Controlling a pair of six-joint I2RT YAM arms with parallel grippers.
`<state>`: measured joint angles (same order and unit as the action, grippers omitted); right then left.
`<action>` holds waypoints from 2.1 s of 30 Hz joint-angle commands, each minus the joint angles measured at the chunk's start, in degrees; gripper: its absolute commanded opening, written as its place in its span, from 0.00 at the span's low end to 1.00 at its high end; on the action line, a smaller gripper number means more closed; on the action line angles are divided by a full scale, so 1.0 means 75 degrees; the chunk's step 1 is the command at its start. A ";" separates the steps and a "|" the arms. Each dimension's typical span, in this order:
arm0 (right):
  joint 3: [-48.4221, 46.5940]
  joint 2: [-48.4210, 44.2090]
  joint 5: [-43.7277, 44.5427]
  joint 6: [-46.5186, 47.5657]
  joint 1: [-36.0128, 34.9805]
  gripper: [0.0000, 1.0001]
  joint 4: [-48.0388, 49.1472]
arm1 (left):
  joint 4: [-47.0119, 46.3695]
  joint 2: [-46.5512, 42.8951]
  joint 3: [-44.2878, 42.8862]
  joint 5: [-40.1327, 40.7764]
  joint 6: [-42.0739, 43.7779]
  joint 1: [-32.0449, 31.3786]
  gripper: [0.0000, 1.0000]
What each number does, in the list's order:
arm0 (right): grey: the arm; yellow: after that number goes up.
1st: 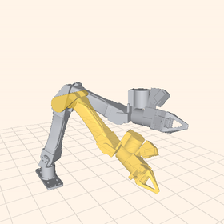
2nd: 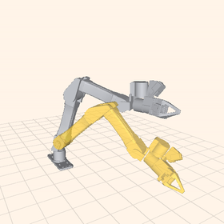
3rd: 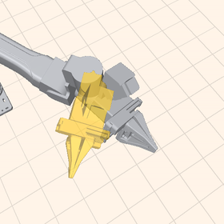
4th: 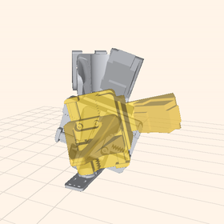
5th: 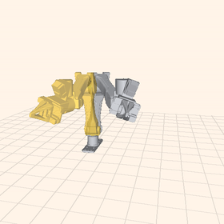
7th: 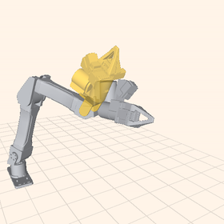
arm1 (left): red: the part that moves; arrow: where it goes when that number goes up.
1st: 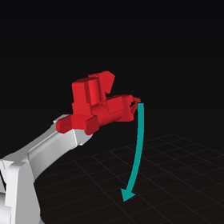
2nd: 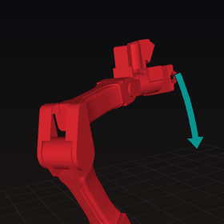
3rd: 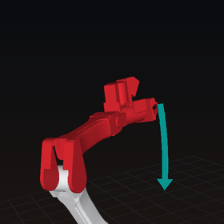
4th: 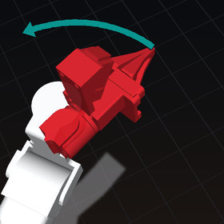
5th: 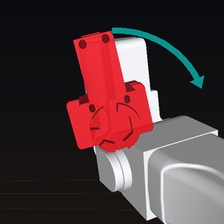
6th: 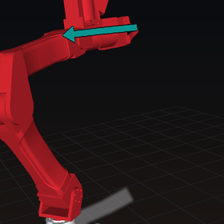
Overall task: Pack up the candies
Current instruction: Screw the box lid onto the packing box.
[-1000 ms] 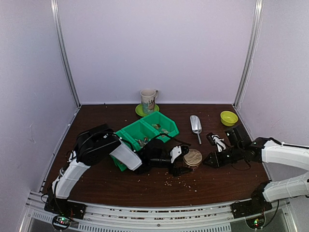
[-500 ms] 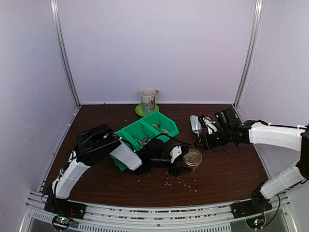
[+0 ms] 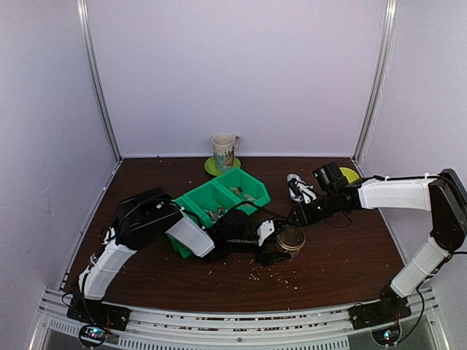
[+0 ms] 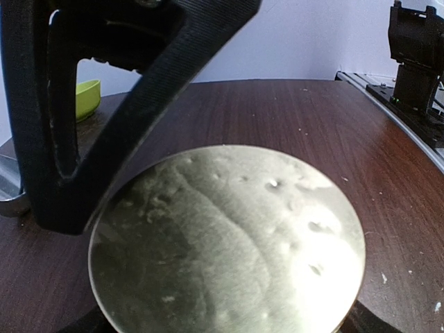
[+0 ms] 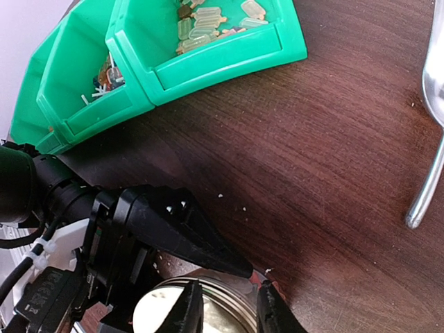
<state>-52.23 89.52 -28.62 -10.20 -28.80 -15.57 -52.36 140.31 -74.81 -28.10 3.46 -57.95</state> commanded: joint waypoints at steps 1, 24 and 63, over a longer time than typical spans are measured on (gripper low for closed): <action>0.0161 -0.0156 -0.0181 0.0111 0.0084 0.27 0.0093 | 0.0752 0.0417 0.0060 0.0264 0.0171 0.0087 0.83; 0.1759 -0.1202 -0.0417 -0.0336 0.0090 0.11 0.0468 | 0.0791 0.0429 0.0031 0.0317 0.0134 0.0093 0.83; 0.0649 -0.1168 0.0218 -0.0348 0.0023 0.40 0.0441 | 0.0785 0.0411 0.0072 0.0260 0.0159 0.0098 0.80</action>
<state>-43.77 75.00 -23.86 -14.52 -29.98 -15.68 -52.03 140.68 -75.55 -28.18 3.36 -57.87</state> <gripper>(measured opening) 0.410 0.802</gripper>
